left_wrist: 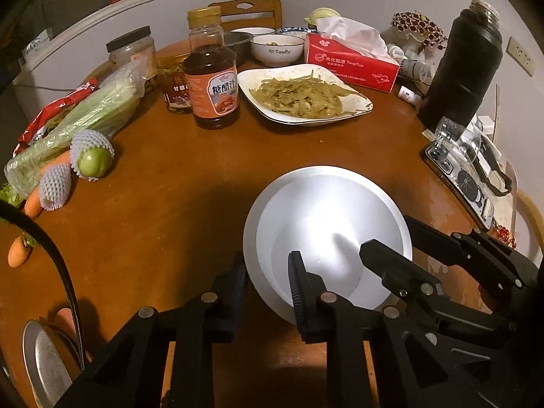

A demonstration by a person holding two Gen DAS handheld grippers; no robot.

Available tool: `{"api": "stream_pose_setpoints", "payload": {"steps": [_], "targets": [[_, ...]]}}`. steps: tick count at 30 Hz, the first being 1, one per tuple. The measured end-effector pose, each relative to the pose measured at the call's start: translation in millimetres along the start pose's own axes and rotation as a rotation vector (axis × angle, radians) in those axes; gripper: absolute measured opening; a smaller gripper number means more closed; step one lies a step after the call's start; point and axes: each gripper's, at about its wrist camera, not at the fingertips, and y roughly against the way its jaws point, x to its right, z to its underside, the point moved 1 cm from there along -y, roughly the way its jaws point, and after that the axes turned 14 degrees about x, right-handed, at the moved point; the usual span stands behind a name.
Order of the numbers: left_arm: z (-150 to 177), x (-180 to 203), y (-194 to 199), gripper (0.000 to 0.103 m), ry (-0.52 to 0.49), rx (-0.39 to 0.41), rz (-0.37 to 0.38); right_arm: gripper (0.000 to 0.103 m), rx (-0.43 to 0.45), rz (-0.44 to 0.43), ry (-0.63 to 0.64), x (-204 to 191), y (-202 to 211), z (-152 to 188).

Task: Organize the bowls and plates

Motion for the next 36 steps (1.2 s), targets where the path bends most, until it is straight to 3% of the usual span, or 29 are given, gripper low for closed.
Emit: {"api": "stream_pose_setpoints", "payload": {"steps": [15, 36], "targets": [[-2.2, -5.0, 22.0, 0.023, 0.021, 0.04, 0.007, 0.039, 0.03, 0.0, 0.016, -11.8, 15.0, -6.8], [7.1, -18.5, 97.2, 0.023, 0.051, 0.155, -0.032, 0.039, 0.119, -0.04, 0.085, -60.2, 69.7, -18.1]]}}
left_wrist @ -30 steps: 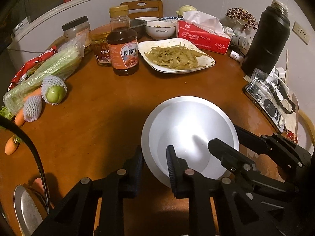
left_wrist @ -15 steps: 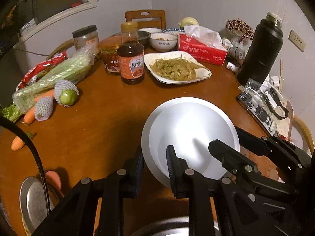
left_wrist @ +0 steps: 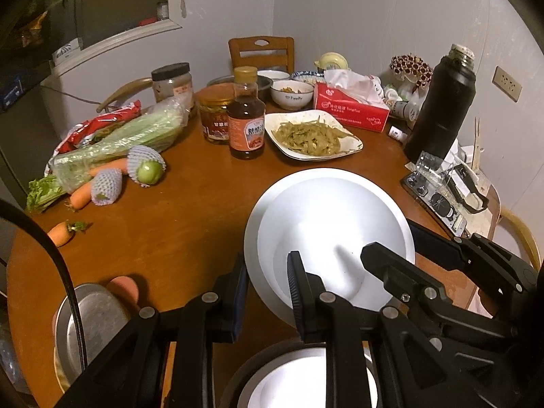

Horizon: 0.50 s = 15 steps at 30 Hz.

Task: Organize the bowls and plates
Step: 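Lower the noodle cup into the steel bowl with the left gripper while the right holds the bowl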

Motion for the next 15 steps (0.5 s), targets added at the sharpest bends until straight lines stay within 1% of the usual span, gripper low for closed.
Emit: {"api": "stream_pose_setpoints", "payload": {"steps": [15], "targets": [[6.8, -11.0, 53.1, 0.023, 0.021, 0.064, -0.03, 0.039, 0.055, -0.041, 0.047, -34.2, 37.8, -8.1]]}}
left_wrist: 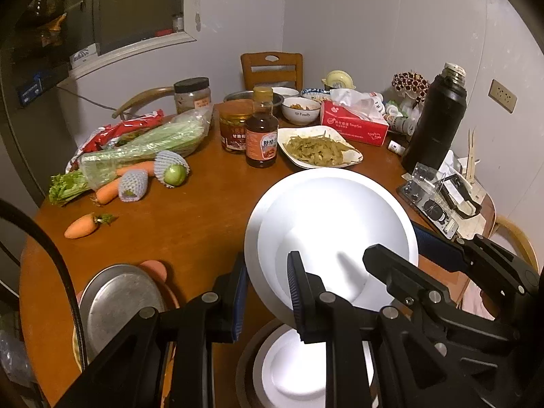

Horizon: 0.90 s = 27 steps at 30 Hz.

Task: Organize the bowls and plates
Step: 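Lower the noodle cup into the steel bowl with the left gripper while the right holds the bowl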

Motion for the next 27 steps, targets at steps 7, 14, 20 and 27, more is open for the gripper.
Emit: {"api": "stream_pose_setpoints", "payload": {"steps": [7, 14, 20, 27], "targets": [[1.7, -0.8, 22.6, 0.023, 0.005, 0.025, -0.009, 0.039, 0.022, -0.021, 0.016, -12.0, 16.9, -4.0], [9.5, 0.2, 41.9, 0.023, 0.024, 0.038, -0.012, 0.039, 0.031, -0.046, 0.031, -23.4, 36.3, -4.8], [16.5, 2.7, 55.5, 0.023, 0.031, 0.041, -0.012, 0.039, 0.025, -0.059, 0.05, -30.8, 51.7, -1.7], [26.3, 4.7, 65.9, 0.023, 0.037, 0.043, -0.023, 0.039, 0.024, -0.077, 0.066, -35.6, 62.1, 1.4]]}}
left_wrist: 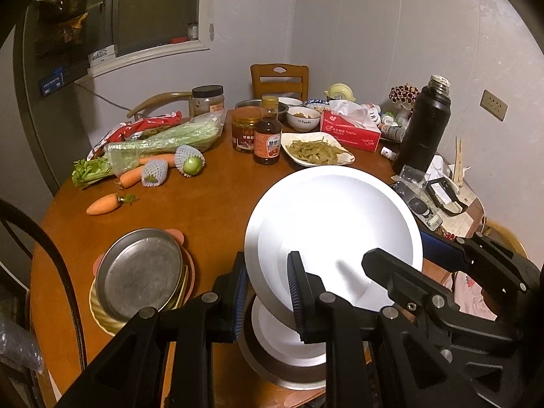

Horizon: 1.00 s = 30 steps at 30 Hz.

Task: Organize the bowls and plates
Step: 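Lower the noodle cup into the steel bowl with the left gripper while the right holds the bowl, then open the left gripper and withdraw it from the noodle cup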

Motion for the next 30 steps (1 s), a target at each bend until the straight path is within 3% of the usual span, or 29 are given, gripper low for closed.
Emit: {"api": "stream_pose_setpoints", "payload": {"steps": [30], "targets": [[51.7, -1.4, -21.5, 0.023, 0.04, -0.098, -0.025, 0.039, -0.143, -0.049, -0.016, 3.9, -14.2, 59.4]]}}
